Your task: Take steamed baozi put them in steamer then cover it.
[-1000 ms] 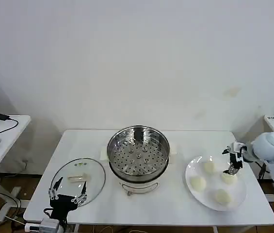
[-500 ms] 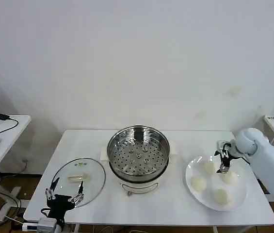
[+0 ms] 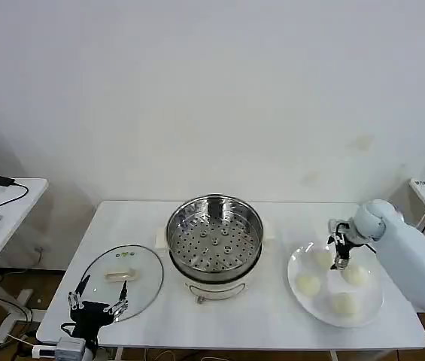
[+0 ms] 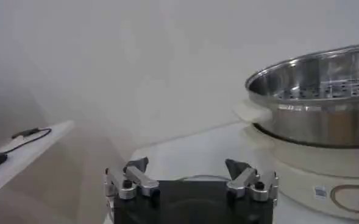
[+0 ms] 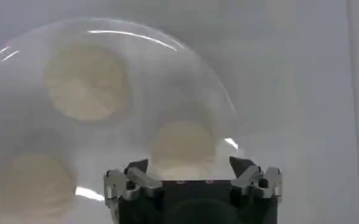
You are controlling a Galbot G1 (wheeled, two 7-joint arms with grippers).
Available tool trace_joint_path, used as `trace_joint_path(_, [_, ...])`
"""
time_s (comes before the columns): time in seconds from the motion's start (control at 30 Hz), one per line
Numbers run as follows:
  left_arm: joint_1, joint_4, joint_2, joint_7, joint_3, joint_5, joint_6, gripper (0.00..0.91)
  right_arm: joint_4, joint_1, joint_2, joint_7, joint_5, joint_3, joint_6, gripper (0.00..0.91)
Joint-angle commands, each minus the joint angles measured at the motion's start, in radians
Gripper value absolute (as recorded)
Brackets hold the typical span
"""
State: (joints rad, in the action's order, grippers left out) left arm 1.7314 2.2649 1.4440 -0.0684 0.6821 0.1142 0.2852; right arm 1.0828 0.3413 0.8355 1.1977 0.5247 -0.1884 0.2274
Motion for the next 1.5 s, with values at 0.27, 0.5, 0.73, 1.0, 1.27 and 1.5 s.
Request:
trace_joint_path(0.27, [-0.012,-0.009,-0.001,-0.001,-0.004,0.003,0.004,0.907,-0.037,-0.001,0.020,-0.013,0.008,-0.013,0.001,0.907])
trace_joint_path(0.5, [-0.008,-0.010,-0.002,0.000,0.001,0.001,0.003,0.907,-0.063,-0.003,0.030,-0.018,0.014,-0.007,0.001,0.645])
trace_joint_path(0.73, [-0.011,-0.009,0.001,0.000,-0.002,0.002,0.004,0.907,-0.067,-0.006,0.026,-0.021,0.005,-0.004,0.002,0.544])
trace_joint_path(1.0, [-0.014,-0.014,0.002,0.002,-0.007,0.003,0.004,0.907,-0.059,-0.001,0.017,-0.023,-0.003,0.008,0.002,0.544])
trace_joint_path(1.27, [-0.037,-0.032,0.000,0.012,-0.007,0.000,0.005,0.907,0.014,-0.053,-0.034,-0.011,-0.074,0.014,0.026,0.544])
trace_joint_path(1.5, [-0.053,-0.004,-0.007,0.006,-0.007,-0.001,0.033,0.907,0.076,-0.274,-0.064,0.009,-0.257,-0.153,0.084,0.554])
